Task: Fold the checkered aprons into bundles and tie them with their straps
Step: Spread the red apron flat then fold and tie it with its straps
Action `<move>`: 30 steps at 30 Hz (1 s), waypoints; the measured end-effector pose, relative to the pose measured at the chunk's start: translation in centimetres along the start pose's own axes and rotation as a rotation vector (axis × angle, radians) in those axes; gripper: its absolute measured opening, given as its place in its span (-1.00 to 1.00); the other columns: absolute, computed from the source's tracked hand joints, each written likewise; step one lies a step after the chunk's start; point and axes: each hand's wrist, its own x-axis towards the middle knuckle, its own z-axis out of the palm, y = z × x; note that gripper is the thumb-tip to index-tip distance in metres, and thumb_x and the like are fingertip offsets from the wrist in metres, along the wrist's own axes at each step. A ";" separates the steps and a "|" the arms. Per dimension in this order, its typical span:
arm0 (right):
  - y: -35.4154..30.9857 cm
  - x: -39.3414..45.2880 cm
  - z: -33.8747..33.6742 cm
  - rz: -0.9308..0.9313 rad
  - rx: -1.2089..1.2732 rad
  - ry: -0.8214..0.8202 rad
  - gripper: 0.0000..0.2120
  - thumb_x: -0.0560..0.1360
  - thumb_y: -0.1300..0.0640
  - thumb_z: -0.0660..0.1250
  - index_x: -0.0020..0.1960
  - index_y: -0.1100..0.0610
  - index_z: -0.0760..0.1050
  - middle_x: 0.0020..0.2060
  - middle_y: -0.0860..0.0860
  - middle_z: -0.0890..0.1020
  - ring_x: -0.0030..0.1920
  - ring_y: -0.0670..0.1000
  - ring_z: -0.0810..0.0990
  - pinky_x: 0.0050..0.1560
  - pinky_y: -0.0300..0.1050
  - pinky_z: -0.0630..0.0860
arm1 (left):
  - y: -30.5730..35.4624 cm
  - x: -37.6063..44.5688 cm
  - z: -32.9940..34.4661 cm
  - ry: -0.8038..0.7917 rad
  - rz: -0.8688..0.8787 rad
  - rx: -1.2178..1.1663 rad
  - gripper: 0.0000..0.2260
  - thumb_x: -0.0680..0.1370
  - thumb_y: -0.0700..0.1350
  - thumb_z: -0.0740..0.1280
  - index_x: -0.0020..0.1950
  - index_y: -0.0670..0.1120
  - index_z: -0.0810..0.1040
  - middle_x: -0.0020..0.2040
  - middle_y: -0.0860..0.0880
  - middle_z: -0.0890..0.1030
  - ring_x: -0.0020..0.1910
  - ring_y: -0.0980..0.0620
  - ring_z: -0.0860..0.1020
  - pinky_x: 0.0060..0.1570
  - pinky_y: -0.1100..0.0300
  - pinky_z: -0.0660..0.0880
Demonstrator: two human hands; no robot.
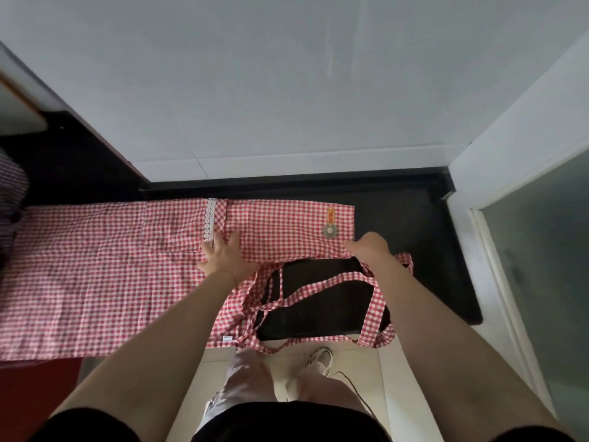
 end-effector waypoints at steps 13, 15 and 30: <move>-2.9 0.0 -2.7 -0.424 -0.123 0.662 -0.88 0.56 0.21 0.31 0.09 0.18 0.52 0.06 0.12 0.55 0.12 0.15 0.52 0.11 0.06 0.45 | 1.1 1.0 0.3 0.080 0.247 -0.283 -0.10 0.41 0.00 0.55 0.59 0.15 0.07 0.63 -0.04 -0.11 0.59 -0.21 -0.02 0.46 -0.24 0.24; -3.7 -1.1 -0.6 -0.581 -0.056 0.432 -0.92 0.57 0.21 0.30 -0.07 0.18 0.55 -0.09 0.05 0.61 -0.02 0.08 0.59 -0.02 -0.03 0.50 | 0.3 0.3 0.8 0.185 0.249 -0.388 -0.30 0.49 -0.05 0.47 0.55 0.09 0.21 0.62 -0.06 -0.03 0.58 -0.18 0.06 0.42 -0.19 0.33; -5.2 -9.4 9.0 -0.427 -0.126 -0.480 -0.69 0.61 0.08 0.29 0.31 0.18 0.48 0.15 0.11 0.56 0.22 0.13 0.53 0.08 -0.15 0.42 | -4.1 -2.2 1.7 0.026 0.150 0.026 0.00 0.31 0.43 0.43 0.60 0.21 -0.02 0.64 -0.04 -0.09 0.60 -0.21 -0.07 0.41 -0.34 0.18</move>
